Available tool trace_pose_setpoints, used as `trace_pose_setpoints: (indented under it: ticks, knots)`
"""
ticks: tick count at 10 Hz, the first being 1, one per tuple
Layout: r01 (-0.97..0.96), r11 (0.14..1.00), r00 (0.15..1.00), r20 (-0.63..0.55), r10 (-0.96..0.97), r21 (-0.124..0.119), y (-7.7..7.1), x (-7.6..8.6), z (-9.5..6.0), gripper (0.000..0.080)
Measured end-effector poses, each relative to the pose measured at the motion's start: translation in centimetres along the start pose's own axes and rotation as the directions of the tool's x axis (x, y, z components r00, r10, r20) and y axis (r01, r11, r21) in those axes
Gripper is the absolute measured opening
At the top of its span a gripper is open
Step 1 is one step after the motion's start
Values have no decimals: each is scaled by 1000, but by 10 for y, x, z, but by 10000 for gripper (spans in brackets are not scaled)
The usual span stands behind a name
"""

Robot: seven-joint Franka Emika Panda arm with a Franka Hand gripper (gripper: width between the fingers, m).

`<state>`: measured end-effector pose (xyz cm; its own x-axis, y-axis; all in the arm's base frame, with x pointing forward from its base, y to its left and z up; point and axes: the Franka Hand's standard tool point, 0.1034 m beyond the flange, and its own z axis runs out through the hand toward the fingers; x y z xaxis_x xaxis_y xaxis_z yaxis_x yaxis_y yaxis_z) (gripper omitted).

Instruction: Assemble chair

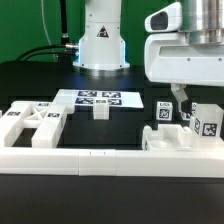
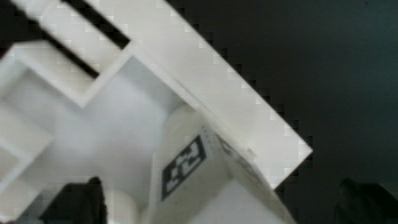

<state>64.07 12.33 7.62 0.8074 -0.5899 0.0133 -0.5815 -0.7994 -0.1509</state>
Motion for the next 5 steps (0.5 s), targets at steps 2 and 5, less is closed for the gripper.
trace_pose_setpoints:
  ticks: [2, 5]
  knots:
    - [192, 981, 981, 5, -192, -13, -1, 0, -1, 649]
    - [420, 907, 908, 13, -420, -22, -1, 1, -2, 649]
